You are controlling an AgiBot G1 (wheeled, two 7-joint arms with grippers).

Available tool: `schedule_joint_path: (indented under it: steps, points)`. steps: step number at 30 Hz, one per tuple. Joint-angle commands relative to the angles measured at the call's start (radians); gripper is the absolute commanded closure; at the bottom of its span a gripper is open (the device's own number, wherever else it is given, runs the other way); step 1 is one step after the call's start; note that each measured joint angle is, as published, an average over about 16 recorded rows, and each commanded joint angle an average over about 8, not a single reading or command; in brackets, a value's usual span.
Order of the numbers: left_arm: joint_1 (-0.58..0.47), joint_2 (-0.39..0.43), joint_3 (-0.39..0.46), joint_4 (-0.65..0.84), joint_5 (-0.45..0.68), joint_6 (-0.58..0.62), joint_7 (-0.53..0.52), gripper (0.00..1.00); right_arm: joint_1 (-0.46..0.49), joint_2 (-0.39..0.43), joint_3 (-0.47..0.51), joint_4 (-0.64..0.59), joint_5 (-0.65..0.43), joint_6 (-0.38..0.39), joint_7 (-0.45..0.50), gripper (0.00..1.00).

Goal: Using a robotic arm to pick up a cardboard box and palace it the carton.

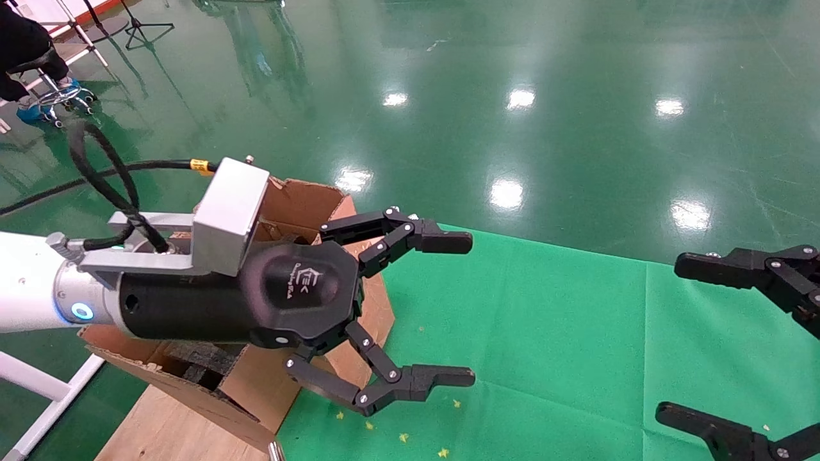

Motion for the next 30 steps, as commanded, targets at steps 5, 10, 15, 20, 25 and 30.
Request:
schedule_joint_path:
  steps: [5, 10, 15, 20, 25, 30]
  points:
    - [0.000, 0.000, 0.000, 0.000, 0.000, 0.000, 0.000, 0.00, 0.000, 0.000, 0.000, 0.000, 0.000, 0.000, 0.000, 0.00]
    - [0.000, 0.000, 0.000, 0.000, 0.000, 0.000, 0.000, 0.00, 0.000, 0.000, 0.000, 0.000, 0.000, 0.000, 0.000, 0.00]
    - [-0.001, -0.002, 0.001, -0.001, 0.004, 0.000, 0.000, 0.00, 0.000, 0.000, 0.000, 0.000, 0.000, 0.000, 0.000, 0.04]
    - [-0.054, -0.039, 0.036, -0.037, 0.126, -0.002, -0.029, 0.00, 0.000, 0.000, 0.000, 0.000, 0.000, 0.000, 0.000, 0.59]
    - [-0.167, -0.063, 0.099, -0.064, 0.316, -0.007, -0.110, 0.00, 0.000, 0.000, 0.000, 0.000, 0.000, 0.000, 0.000, 1.00]
    - [-0.213, -0.057, 0.130, -0.055, 0.381, -0.005, -0.162, 0.00, 0.000, 0.000, 0.000, 0.000, 0.000, 0.000, 0.000, 1.00]
